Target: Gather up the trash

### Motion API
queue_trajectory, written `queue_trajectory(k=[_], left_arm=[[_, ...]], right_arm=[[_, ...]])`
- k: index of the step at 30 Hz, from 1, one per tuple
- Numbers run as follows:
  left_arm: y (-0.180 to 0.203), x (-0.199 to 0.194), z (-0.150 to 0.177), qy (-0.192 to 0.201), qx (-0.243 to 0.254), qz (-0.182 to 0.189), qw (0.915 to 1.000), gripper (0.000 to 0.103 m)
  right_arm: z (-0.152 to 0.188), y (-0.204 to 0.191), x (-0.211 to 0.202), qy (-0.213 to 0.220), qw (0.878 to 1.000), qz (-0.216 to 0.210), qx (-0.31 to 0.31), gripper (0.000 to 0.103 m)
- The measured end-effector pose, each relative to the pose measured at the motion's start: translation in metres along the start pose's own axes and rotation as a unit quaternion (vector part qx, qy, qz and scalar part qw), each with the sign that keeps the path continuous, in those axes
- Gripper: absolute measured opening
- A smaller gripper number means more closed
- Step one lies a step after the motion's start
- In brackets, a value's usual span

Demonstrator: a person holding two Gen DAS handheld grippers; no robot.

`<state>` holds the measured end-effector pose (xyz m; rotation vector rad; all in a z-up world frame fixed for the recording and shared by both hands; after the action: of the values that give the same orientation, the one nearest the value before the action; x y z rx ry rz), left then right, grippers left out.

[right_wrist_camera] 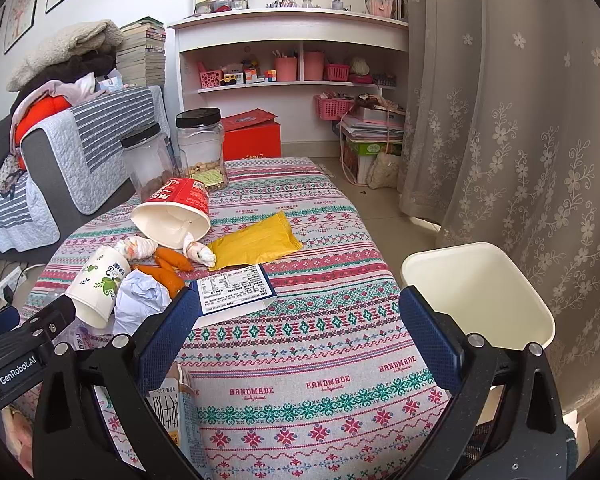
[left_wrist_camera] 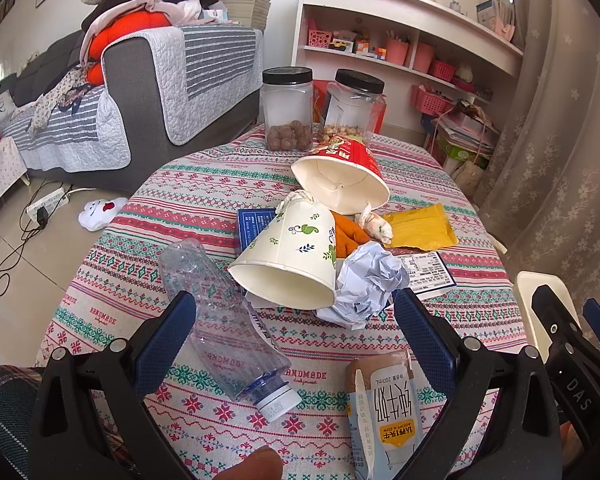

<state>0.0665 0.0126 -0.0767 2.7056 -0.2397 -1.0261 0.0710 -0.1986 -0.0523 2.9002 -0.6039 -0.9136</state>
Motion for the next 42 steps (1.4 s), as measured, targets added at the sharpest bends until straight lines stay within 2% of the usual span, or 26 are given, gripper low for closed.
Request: queue_trajectory(k=[13, 17, 19, 21, 23, 25, 27, 28, 30, 33, 37, 42], left_arm=[[-0.007, -0.001, -0.003, -0.005, -0.008, -0.006, 0.9999, 0.096], [-0.029, 0.001, -0.007, -0.014, -0.059, -0.014, 0.9981, 0.096], [-0.057, 0.001, -0.009, -0.024, -0.110, -0.028, 0.9932, 0.096], [-0.087, 0.002, -0.010, -0.039, -0.175, -0.021, 0.9835, 0.096], [-0.110, 0.009, -0.006, -0.076, -0.218, -0.016, 0.9730, 0.096], [-0.128, 0.020, 0.005, -0.123, -0.235, -0.024, 0.9639, 0.096], [-0.137, 0.033, 0.020, -0.169, -0.256, -0.004, 0.9517, 0.096], [-0.140, 0.040, 0.028, -0.186, -0.276, 0.013, 0.9428, 0.096], [-0.144, 0.049, 0.043, -0.207, -0.307, 0.025, 0.9288, 0.096], [-0.144, 0.054, 0.045, -0.205, -0.320, 0.034, 0.9244, 0.096], [-0.131, 0.060, 0.042, -0.202, -0.321, 0.068, 0.9230, 0.096], [-0.121, 0.065, 0.029, -0.193, -0.295, 0.068, 0.9332, 0.093]], right_arm=[[0.007, -0.006, 0.000, -0.006, 1.000, -0.005, 0.000, 0.096], [0.011, -0.006, 0.005, -0.030, 0.999, -0.019, 0.009, 0.096], [0.011, -0.004, 0.007, -0.039, 0.999, -0.025, 0.016, 0.096], [0.011, -0.003, 0.008, -0.044, 0.998, -0.031, 0.021, 0.096], [0.012, -0.004, 0.012, -0.053, 0.997, -0.040, 0.026, 0.096], [0.014, -0.007, 0.015, -0.066, 0.996, -0.053, 0.030, 0.096], [0.016, -0.011, 0.019, -0.083, 0.994, -0.068, 0.035, 0.096], [0.017, -0.012, 0.021, -0.091, 0.992, -0.074, 0.038, 0.096], [0.020, -0.014, 0.026, -0.108, 0.989, -0.086, 0.044, 0.096], [0.023, -0.014, 0.033, -0.131, 0.985, -0.099, 0.060, 0.096], [0.028, -0.012, 0.041, -0.156, 0.978, -0.112, 0.080, 0.096], [0.032, -0.017, 0.046, -0.170, 0.975, -0.117, 0.080, 0.096]])
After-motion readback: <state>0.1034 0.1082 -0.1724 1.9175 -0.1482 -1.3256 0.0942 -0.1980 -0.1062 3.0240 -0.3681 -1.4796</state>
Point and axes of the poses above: each gripper's, at about its wrist camera, not at the fingertips, and x roughly the way its jaws point, y to its right, z to its underside, the point moved 9 cm from there along x, roughly the way its jaws point, and after that the axes turned 15 degrees about z, right-handed, at the moved point
